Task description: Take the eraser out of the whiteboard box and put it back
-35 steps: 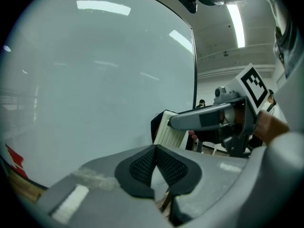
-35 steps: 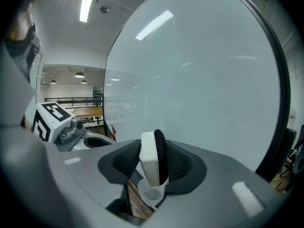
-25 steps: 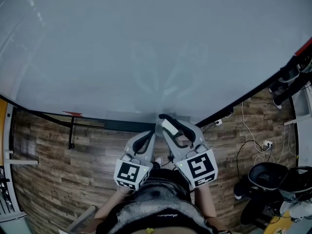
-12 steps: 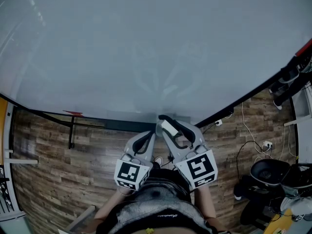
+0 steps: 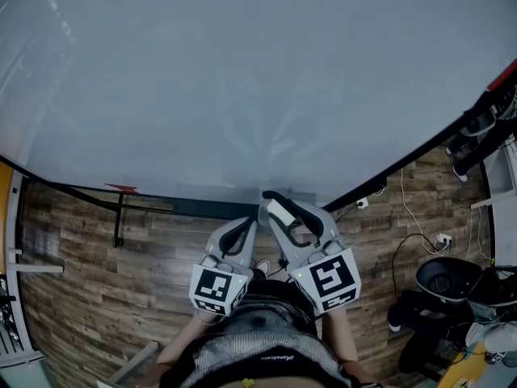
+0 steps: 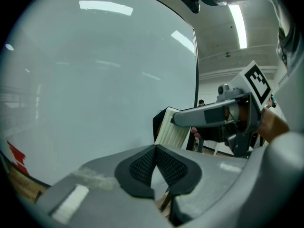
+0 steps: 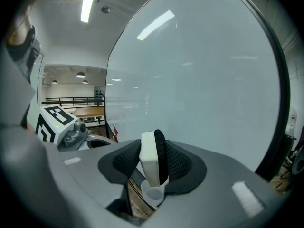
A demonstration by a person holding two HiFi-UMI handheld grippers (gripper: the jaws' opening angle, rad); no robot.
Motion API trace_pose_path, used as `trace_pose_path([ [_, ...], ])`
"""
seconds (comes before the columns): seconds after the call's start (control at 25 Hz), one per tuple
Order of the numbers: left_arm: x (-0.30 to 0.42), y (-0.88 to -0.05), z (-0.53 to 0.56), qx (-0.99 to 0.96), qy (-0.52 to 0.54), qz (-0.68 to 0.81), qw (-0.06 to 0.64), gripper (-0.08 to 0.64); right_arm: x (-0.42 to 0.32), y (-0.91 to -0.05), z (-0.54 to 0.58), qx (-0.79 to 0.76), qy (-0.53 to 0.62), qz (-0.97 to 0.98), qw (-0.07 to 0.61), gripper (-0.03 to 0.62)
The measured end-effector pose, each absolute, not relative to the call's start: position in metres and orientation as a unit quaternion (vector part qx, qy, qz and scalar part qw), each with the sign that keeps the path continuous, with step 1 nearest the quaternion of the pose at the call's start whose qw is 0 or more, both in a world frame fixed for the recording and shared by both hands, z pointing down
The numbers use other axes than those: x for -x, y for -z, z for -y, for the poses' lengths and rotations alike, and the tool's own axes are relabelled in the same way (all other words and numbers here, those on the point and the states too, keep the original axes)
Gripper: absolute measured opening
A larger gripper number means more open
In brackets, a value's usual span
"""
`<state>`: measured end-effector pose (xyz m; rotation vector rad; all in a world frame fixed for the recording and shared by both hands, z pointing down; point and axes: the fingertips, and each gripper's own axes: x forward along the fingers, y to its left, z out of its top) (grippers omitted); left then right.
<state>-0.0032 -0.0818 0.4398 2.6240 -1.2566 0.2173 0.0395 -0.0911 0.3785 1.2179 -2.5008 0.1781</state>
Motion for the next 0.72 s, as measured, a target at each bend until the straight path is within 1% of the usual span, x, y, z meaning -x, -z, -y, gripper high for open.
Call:
trace_pose_path([
  [0.36,0.0041,-0.4421,0.0825,-0.891,-0.077,0.432,0.115,0.0,-0.0393,-0.3811,0.0926,-0.429,-0.06,0.885,0.173,0.161],
  [0.72,0.004,-0.4435,0.0808,-0.89,-0.084,0.431,0.122,0.0,-0.0401,-0.3886,0.0952,-0.428,-0.057,0.883,0.183,0.161],
])
